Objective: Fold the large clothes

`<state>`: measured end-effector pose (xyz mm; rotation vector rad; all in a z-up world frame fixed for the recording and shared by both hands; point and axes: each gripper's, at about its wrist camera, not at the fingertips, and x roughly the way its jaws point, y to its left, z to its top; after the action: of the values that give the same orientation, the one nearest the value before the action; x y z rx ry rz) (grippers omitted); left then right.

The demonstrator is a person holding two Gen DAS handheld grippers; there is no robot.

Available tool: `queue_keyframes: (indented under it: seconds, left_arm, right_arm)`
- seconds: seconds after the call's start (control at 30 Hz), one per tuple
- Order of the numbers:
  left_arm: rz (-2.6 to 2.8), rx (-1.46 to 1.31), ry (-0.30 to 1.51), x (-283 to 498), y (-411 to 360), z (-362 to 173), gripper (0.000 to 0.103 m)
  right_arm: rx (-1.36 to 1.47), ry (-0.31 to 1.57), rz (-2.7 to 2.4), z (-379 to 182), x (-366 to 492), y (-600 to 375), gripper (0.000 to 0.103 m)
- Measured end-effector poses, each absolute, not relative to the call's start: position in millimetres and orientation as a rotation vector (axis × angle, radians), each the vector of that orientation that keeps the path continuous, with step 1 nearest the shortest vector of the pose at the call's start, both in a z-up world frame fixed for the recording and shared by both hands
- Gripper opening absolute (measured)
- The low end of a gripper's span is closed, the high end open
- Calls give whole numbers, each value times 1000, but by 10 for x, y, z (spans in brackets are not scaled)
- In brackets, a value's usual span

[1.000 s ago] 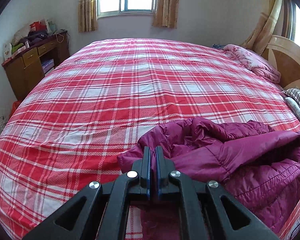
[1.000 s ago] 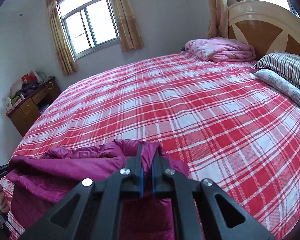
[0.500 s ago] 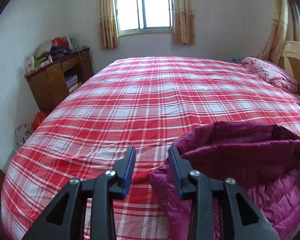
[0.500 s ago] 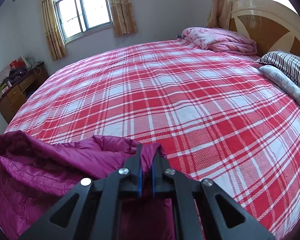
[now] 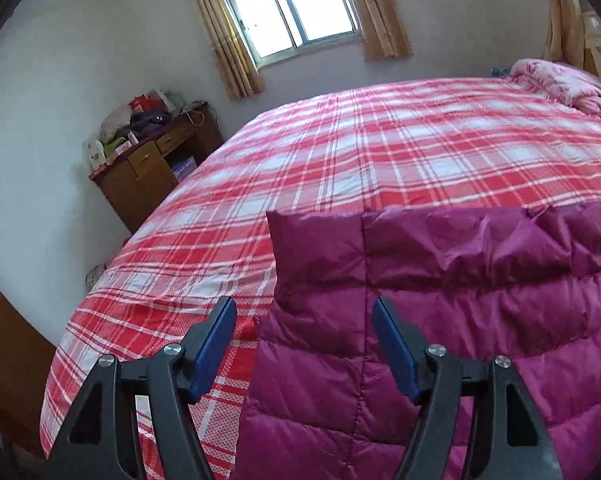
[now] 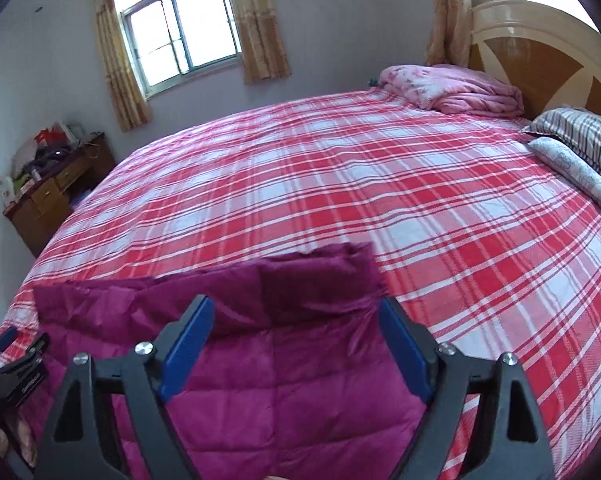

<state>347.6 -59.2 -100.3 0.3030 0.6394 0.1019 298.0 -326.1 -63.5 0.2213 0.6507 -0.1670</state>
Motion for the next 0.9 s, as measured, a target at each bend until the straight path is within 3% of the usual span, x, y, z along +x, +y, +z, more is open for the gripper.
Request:
queue_keyframes:
  seconds: [0.2, 0.53, 0.9]
  left_arm:
    - [34, 418, 529, 3331, -1070, -961, 75]
    - [107, 363, 702, 3966, -1008, -1495, 76]
    - [100, 362, 730, 3996, -1036, -1658, 77]
  right_arm:
    - [66, 711, -136, -1050, 3255, -2704, 86]
    - [151, 752, -191, -1303, 3479, -2966, 85]
    - [142, 781, -198, -1381, 3501, -2942, 85]
